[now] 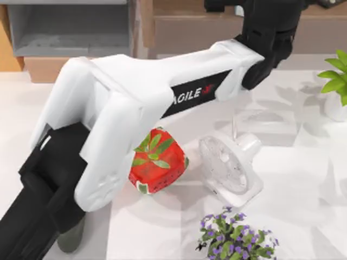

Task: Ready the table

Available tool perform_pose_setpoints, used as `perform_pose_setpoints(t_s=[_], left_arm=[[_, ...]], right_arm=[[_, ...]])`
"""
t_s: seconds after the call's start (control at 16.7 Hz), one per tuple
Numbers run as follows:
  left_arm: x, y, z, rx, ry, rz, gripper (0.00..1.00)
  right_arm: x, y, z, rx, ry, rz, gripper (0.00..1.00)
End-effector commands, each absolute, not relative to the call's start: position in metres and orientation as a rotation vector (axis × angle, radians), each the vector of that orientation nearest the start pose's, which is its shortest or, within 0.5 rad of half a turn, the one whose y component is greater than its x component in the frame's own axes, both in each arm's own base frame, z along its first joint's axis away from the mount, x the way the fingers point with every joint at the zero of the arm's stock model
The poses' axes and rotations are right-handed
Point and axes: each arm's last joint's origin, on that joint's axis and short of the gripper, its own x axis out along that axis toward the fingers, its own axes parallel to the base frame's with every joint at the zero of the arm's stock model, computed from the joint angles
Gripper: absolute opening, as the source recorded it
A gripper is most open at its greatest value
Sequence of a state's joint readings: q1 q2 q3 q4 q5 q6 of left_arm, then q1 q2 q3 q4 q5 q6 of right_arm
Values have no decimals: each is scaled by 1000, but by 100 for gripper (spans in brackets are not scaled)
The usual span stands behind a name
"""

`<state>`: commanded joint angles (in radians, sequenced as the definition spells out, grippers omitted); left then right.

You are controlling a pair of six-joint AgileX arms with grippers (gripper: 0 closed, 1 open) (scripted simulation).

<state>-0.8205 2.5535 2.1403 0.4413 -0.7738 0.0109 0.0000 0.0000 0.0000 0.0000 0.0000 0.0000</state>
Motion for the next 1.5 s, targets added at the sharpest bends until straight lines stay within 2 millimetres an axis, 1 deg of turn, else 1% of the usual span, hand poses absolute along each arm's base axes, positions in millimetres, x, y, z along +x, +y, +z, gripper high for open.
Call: perform_pose_setpoints(t_s=[0.12, 0.36, 1.14, 1.2, 1.5], left_arm=[[425, -406, 204, -13, -11, -17, 100], [426, -406, 204, -13, -11, -17, 100], [426, -406, 204, -13, -11, -17, 2], [426, -406, 204, -13, -11, -17, 0], [426, -406, 204, -13, -11, -17, 0]], right_arm=[[106, -1, 160, 0, 0, 0, 100], [106, -1, 160, 0, 0, 0, 100], [106, -1, 160, 0, 0, 0, 100], [106, -1, 160, 0, 0, 0, 100], [106, -1, 160, 0, 0, 0, 100]])
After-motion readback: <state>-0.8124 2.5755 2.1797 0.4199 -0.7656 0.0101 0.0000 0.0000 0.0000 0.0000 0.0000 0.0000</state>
